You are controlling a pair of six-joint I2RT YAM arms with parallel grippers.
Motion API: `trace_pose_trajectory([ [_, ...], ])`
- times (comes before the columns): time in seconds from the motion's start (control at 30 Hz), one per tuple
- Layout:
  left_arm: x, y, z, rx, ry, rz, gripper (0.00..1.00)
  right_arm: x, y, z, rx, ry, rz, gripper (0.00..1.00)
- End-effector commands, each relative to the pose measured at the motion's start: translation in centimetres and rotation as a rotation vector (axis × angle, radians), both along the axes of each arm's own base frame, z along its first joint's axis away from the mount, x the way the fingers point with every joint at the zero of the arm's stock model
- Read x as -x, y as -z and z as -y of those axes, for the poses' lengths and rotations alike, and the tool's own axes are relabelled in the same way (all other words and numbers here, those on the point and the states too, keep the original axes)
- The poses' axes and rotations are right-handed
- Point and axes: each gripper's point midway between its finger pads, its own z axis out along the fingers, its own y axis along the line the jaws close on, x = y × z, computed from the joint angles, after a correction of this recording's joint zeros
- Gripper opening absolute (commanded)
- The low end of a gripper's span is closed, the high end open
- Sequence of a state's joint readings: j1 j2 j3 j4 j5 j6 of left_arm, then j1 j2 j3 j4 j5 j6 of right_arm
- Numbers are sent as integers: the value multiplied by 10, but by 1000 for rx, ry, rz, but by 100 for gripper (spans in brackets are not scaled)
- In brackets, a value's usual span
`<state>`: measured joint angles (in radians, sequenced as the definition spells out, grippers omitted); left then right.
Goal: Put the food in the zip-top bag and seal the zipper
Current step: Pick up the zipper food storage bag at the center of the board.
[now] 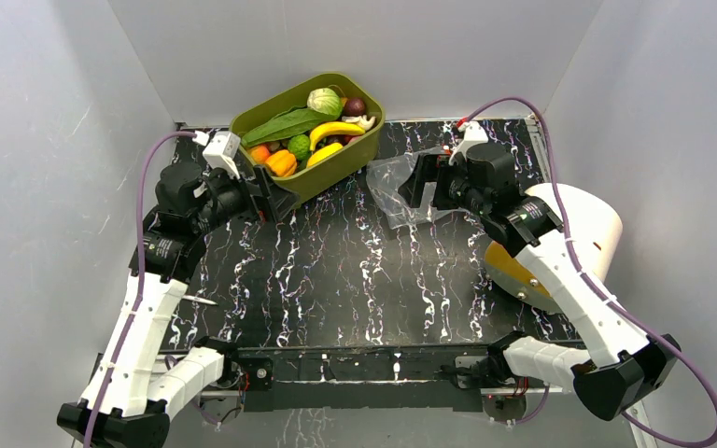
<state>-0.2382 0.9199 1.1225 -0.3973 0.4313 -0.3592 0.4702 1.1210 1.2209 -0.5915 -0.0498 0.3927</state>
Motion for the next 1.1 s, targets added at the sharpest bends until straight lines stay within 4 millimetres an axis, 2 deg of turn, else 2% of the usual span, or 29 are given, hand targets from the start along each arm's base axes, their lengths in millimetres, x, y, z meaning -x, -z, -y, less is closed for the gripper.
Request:
trace_pose_trajectory([
  [0.0, 2, -10, -1, 3, -7, 40, 98, -4, -30, -6, -55, -28, 111, 98],
  [0.17, 3, 14, -6, -25, -27, 1, 98, -8, -16, -17, -68, -60, 55, 97],
  [0.37, 5, 48, -8, -43, -39, -84, 98, -25, 9, -28, -78, -38, -31, 88],
  [0.47, 8, 57, -9, -44, -42, -98, 98, -37, 25, -33, -56, -9, -67, 81],
  [0.63, 6, 69, -22, -76, -114, -95, 98, -57, 61, -51, 74, 15, -122, 68],
  [0.77, 2, 85, -34, -120, -180, -100, 98, -75, 86, -59, 210, 33, -125, 66],
  [0.9, 6, 92, -26, -87, -134, -78, 98, -94, 111, -51, 344, 92, -119, 56],
  [1.07, 10, 93, -20, -72, -92, -55, 98, -107, 140, -53, 462, 119, -154, 49],
])
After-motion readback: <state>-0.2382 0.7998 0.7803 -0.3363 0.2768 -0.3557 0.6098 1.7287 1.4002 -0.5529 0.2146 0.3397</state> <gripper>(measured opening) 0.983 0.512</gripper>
